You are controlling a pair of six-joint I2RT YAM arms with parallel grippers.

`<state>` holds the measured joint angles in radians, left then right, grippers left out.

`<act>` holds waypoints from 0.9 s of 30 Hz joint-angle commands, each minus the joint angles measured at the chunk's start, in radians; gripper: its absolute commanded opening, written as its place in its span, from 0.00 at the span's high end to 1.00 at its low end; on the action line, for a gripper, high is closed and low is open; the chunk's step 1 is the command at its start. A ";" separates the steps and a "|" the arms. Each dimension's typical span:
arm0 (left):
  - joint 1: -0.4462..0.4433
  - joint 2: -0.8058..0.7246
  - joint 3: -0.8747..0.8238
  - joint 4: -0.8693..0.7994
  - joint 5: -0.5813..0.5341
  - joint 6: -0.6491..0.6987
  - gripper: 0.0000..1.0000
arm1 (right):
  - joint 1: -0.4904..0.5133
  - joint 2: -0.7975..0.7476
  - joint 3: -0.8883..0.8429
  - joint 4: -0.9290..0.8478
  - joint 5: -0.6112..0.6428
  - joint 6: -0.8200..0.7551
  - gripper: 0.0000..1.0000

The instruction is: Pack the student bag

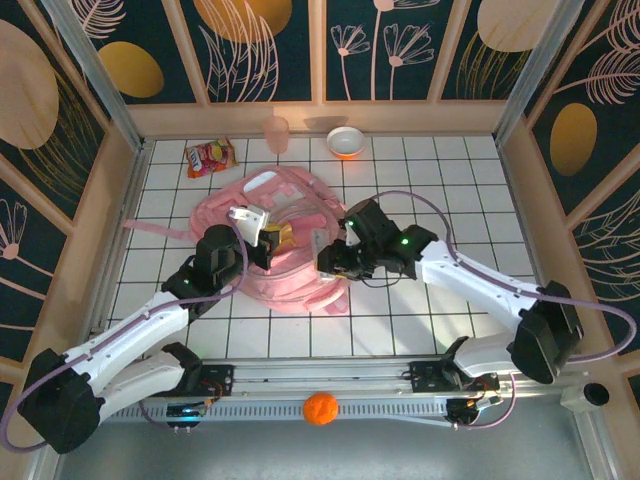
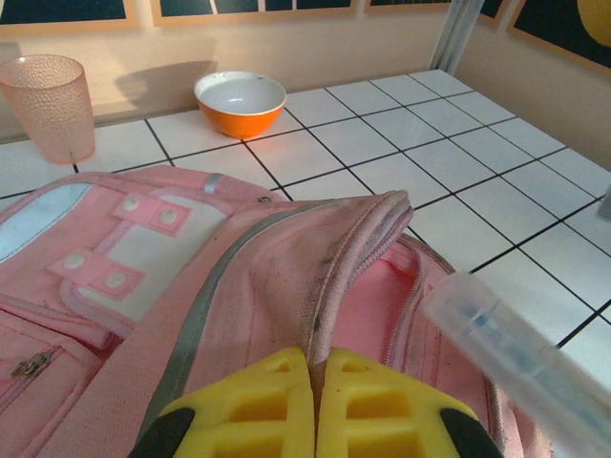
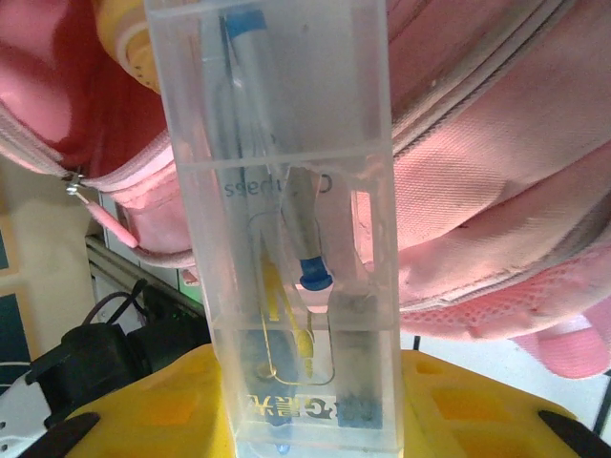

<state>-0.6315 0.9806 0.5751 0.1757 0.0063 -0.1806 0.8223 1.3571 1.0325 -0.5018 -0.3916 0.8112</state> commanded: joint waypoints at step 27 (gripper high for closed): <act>-0.002 -0.007 0.039 0.130 0.115 0.006 1.00 | -0.049 0.183 0.037 0.372 0.009 0.250 0.53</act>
<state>-0.6304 0.9829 0.5751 0.1749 0.0742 -0.1802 0.7593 1.5692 1.0927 -0.1349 -0.4236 1.0481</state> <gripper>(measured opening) 0.052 0.481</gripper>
